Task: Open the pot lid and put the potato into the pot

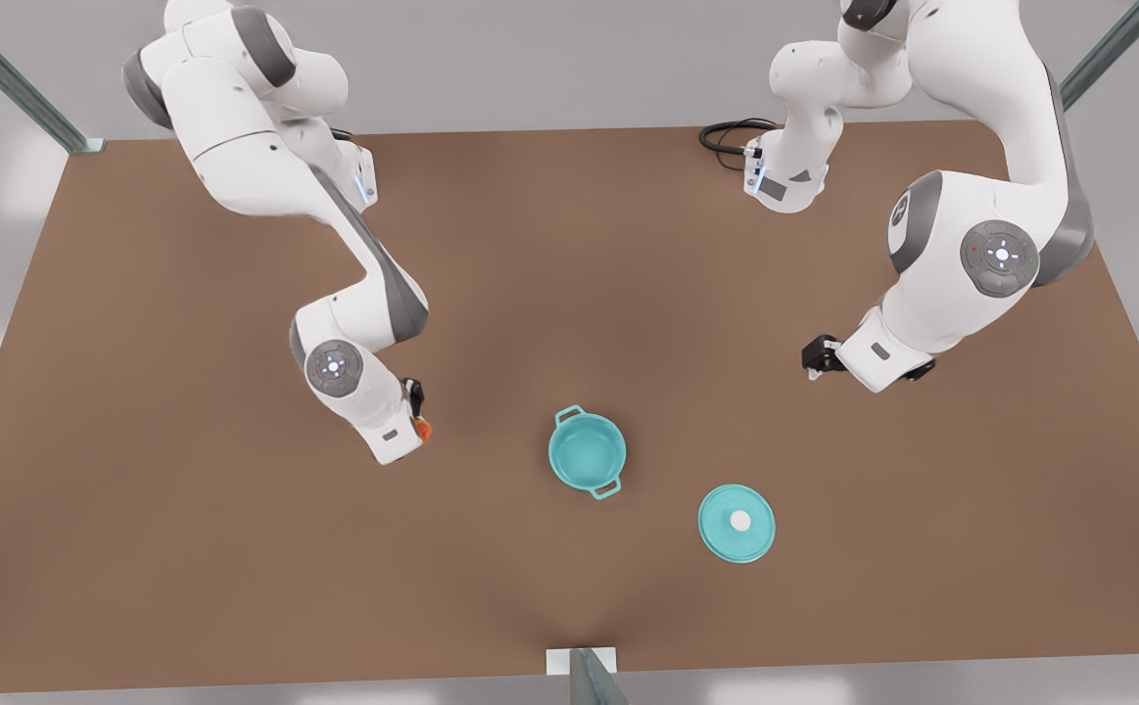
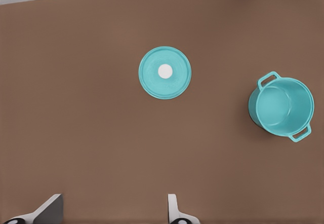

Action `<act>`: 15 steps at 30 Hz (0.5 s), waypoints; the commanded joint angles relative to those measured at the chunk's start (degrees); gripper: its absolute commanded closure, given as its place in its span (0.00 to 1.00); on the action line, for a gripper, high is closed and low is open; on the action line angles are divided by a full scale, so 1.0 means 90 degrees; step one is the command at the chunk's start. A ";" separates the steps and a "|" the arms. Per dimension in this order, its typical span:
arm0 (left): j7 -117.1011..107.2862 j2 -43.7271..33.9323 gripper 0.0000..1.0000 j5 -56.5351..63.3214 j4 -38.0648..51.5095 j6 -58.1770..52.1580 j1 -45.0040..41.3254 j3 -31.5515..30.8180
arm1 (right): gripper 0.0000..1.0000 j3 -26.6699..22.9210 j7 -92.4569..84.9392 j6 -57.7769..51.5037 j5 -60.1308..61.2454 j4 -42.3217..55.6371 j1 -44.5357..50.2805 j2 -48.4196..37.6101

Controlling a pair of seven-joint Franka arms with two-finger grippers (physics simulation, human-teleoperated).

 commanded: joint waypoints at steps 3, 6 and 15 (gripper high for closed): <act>0.0098 -0.0007 0.00 0.0005 0.0003 -0.0002 0.0000 -0.0002 | 0.63 0.0002 0.1778 -0.0126 0.0039 0.0871 0.0462 0.0628; 0.0098 -0.0007 0.00 0.0005 0.0003 -0.0002 0.0010 -0.0002 | 0.63 0.0099 0.1866 -0.0029 0.0244 0.1497 0.0745 0.1078; 0.0098 -0.0007 0.00 0.0005 0.0003 -0.0002 0.0010 -0.0002 | 0.63 0.0216 0.2246 0.1329 0.0254 0.2971 0.1692 0.2259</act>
